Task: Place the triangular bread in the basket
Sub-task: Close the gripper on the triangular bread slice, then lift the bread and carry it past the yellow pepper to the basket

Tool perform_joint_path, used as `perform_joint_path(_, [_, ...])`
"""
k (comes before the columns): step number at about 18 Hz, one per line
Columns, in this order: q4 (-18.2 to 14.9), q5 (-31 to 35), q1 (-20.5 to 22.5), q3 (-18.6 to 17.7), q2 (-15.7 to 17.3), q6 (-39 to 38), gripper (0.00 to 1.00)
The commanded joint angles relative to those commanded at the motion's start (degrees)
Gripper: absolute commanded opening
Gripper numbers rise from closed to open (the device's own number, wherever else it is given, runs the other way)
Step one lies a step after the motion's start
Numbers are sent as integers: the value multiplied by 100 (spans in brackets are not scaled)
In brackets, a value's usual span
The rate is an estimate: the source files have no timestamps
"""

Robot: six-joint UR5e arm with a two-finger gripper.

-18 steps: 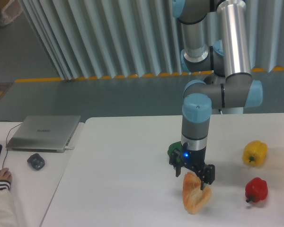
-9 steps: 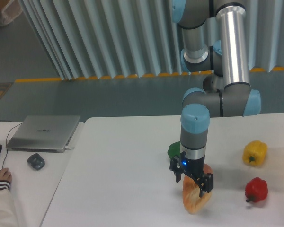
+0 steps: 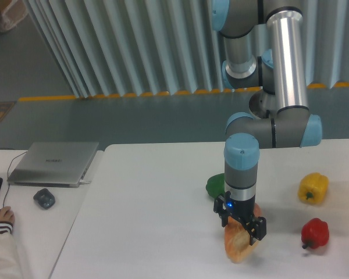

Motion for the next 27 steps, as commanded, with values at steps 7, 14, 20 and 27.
perform_joint_path(7, [-53,9,0,44,87,-18,36])
perform_joint_path(14, [-114,0,96,149,421,79,16])
perform_joint_path(20, [-508,0,605,184,992,2088,17])
perform_joint_path(27, [-1106,429,1116,184,1265,3803,17])
